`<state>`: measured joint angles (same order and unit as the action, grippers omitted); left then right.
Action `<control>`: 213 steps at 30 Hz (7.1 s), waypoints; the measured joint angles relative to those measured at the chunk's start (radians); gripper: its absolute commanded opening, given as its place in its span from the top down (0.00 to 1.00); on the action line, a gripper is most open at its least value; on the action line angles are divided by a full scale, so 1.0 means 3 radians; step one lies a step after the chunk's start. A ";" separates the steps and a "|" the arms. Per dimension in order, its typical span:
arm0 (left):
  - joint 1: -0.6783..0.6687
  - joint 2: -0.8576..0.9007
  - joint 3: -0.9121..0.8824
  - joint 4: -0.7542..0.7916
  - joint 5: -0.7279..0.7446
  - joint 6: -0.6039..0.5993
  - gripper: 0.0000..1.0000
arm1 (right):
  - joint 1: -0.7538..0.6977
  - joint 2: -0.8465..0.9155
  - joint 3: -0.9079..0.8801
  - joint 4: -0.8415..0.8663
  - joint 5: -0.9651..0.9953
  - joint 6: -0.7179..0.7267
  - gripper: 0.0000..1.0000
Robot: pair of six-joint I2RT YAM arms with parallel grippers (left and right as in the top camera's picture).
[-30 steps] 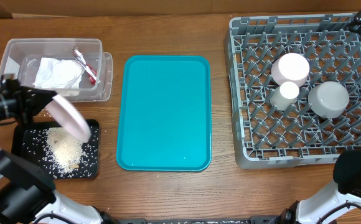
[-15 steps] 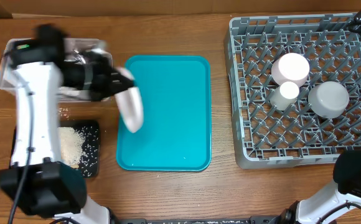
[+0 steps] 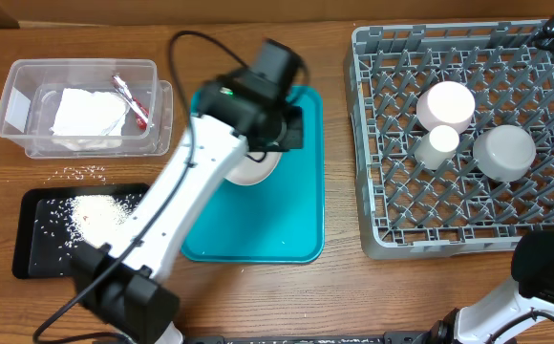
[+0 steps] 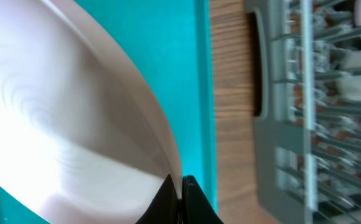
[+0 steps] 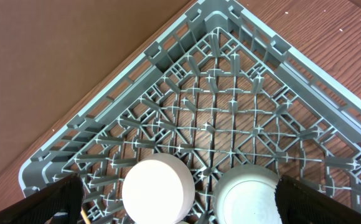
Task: Sort waste into correct bins and load items into the dishwasher
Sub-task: 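Carry the emptied plate right and set it on the teal tray, then open the left gripper and retract the left arm to the bin, then reach the right gripper to the white plate and grip its rim, then lift the plate and carry it right into the rack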
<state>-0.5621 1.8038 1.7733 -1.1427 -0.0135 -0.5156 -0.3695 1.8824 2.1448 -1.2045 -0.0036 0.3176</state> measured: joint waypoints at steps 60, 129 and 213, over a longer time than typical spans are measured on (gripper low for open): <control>0.1119 0.0867 0.2074 -0.1471 -0.0469 -0.0065 0.85 | -0.0001 0.0000 0.0000 0.0003 -0.0001 0.0000 0.00; 0.2485 0.0867 0.2461 -0.1603 -0.0468 -0.0120 0.00 | 0.2954 0.1494 -0.0238 0.0262 -0.0993 -0.0449 0.53; 0.2485 0.0867 0.2461 -0.1603 -0.0468 -0.0120 0.00 | 0.1779 0.1620 0.1706 -0.1091 0.2223 0.0586 0.96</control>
<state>0.1833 2.0640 2.5114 -1.6238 -0.1539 -0.5514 0.1642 2.3684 2.6568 -1.5318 0.6632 0.4934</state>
